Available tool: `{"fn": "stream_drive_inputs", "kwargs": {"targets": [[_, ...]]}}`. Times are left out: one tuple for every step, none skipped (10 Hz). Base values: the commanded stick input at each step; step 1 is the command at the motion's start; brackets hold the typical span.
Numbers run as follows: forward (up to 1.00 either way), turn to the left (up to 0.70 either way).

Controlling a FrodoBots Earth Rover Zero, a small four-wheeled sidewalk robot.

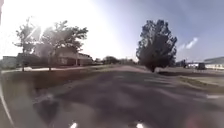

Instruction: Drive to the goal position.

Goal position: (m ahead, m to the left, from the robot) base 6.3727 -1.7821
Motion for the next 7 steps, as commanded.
{"fn": "stream_drive_inputs", "kwargs": {"targets": [[0.7,0.0],[0.7,0.0],[0.7,0.0],[0.7,0.0],[0.7,0.0],[0.7,0.0],[0.7,0.0]]}}
